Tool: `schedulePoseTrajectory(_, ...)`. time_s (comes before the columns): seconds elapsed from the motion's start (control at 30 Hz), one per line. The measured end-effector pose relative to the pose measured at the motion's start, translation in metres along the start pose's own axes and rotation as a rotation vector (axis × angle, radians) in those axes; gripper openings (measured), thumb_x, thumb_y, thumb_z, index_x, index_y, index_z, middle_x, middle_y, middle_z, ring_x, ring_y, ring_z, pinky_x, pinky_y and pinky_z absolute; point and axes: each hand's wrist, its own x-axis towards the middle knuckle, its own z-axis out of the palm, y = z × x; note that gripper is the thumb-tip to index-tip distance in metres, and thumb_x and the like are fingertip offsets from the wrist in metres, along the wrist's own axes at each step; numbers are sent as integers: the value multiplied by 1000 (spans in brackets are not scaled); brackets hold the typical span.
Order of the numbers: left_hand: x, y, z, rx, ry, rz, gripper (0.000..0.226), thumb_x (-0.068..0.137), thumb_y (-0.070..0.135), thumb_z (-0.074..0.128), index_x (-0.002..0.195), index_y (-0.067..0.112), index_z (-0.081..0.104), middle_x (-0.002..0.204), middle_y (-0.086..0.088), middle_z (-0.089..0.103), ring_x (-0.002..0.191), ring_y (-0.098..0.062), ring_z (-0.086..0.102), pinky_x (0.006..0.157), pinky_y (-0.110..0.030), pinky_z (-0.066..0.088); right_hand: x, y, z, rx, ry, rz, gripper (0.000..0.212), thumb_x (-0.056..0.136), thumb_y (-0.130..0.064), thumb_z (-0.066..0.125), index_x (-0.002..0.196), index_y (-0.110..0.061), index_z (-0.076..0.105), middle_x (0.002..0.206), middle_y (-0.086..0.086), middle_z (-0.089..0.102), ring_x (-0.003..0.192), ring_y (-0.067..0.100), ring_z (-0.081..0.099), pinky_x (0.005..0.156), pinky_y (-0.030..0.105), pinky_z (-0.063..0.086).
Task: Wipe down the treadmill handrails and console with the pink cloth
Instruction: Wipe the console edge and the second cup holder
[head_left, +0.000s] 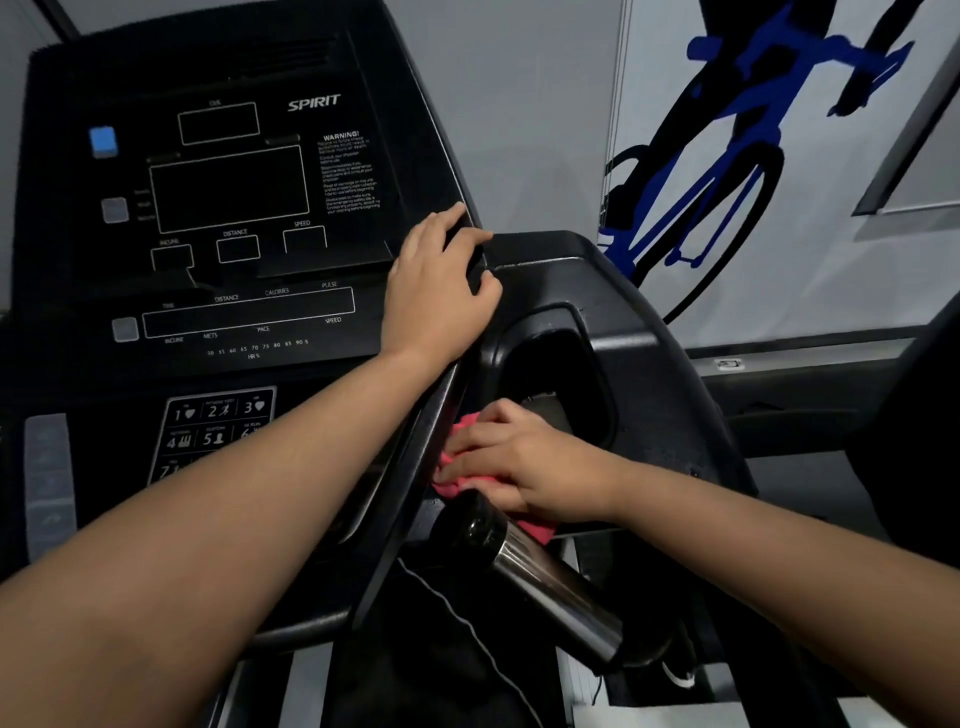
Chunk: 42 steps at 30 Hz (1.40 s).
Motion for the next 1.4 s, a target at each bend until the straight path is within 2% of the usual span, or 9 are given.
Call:
schedulePoseTrajectory(0.2,0,1,1,24,22,1,36,84,25,57,119,19,62,144,0,44,136,-22,34,110,-40,33,6,-5,-8,2,-84,-165,44,89,-30,37,109,-11,71,115,3,64,102,16,47,94,24,31)
schedulePoseTrajectory(0.33,-2,4,-1,25,18,-8,36,86,24,57,121,19,61,145,1,42,137,-21,32,111,-37,31,1,-3,-5,35,-87,-251,24,89,-15,56,107,-9,71,117,3,66,106,16,50,99,26,29)
schedulePoseTrajectory(0.53,-1,5,0,40,17,-4,36,86,24,56,121,18,61,145,0,42,136,-22,33,110,-38,32,-33,17,-20,210,-77,-131,14,88,-17,64,98,-9,72,117,-4,67,117,7,52,111,25,22)
schedulePoseTrajectory(0.73,-1,4,0,41,20,0,36,86,24,57,120,18,62,144,0,43,136,-21,33,108,-37,32,-9,-6,-2,30,-125,-255,24,85,-7,61,108,-8,69,116,1,66,119,15,45,109,39,30)
schedulePoseTrajectory(0.83,-1,4,1,41,23,1,35,86,25,57,120,18,61,144,0,43,136,-21,33,108,-38,32,-4,-10,1,-31,-173,-182,30,92,-17,54,119,-11,63,125,1,59,131,18,28,104,26,17)
schedulePoseTrajectory(1.07,-3,5,1,32,8,-11,35,87,25,56,122,20,61,146,1,41,138,-21,31,111,-38,30,-22,3,-7,-89,-205,-285,35,80,-13,52,112,-16,65,123,-7,61,121,32,40,100,46,32)
schedulePoseTrajectory(1.17,-1,5,1,35,17,-14,35,86,25,57,120,20,61,145,1,42,137,-21,31,109,-39,32,-30,6,-11,-204,-206,-344,36,77,-16,48,108,-18,66,124,-9,61,119,35,44,98,44,34)
schedulePoseTrajectory(1.3,-1,5,1,41,21,-15,35,86,25,58,120,19,61,144,1,43,137,-20,32,109,-38,32,-13,-11,-6,-215,-197,-321,37,81,-26,31,86,-13,65,97,-4,66,111,32,53,87,42,43)
schedulePoseTrajectory(1.4,-1,5,2,48,26,-12,35,85,25,57,120,19,61,144,0,43,136,-21,32,108,-38,32,0,-14,0,-241,-171,-292,42,86,-32,28,96,-17,66,103,-7,65,115,26,48,84,35,38)
